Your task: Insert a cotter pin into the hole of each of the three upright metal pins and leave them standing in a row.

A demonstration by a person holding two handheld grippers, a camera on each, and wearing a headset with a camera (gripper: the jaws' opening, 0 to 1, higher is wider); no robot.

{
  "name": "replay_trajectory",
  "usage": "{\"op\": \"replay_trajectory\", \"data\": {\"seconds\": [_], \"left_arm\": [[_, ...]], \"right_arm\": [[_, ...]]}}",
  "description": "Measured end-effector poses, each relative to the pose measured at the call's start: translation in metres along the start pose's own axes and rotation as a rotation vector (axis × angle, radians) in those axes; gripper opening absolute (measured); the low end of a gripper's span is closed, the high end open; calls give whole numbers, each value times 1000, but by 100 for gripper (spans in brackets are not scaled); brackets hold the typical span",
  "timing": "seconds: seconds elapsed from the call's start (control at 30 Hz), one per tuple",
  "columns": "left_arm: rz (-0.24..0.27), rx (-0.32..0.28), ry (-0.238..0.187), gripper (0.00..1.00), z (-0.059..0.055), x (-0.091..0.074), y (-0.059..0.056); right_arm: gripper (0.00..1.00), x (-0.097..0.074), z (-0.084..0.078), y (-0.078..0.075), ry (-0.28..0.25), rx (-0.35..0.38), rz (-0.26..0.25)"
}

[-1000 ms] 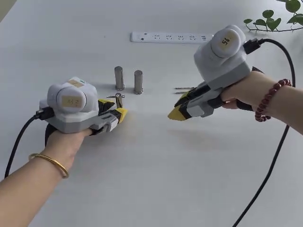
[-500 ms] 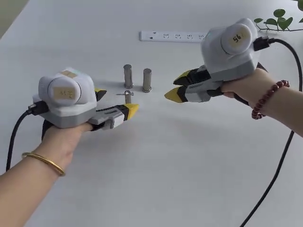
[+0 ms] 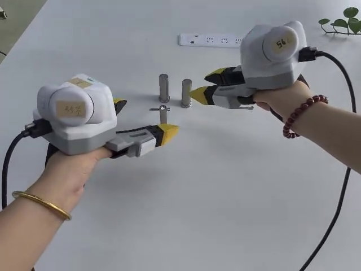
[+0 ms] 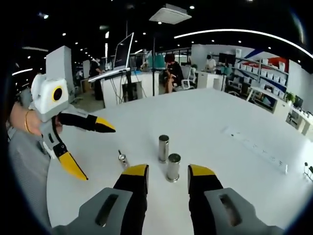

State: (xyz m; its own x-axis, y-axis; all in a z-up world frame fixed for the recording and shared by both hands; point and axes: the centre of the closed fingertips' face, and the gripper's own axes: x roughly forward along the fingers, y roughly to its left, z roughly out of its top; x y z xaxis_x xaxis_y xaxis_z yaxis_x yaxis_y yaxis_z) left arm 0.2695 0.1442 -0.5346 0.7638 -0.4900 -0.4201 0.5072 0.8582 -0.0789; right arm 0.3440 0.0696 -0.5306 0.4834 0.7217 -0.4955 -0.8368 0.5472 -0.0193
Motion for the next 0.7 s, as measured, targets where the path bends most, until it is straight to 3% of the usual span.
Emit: {"op": "replay_trajectory", "data": {"seconds": [0.1,0.47,0.7], "left_arm": [[4,8,-3,78,0,-3,-1],[11,26,-43,89,11,-14,-12],[23,51,-22,95,7,-19,-14]], "right_arm": [[26,9,-1,-7,-1,6,-5],[21,32,-5,-8,-17,17,-27],[16,39,-2,-10,-34,12,-35]]}}
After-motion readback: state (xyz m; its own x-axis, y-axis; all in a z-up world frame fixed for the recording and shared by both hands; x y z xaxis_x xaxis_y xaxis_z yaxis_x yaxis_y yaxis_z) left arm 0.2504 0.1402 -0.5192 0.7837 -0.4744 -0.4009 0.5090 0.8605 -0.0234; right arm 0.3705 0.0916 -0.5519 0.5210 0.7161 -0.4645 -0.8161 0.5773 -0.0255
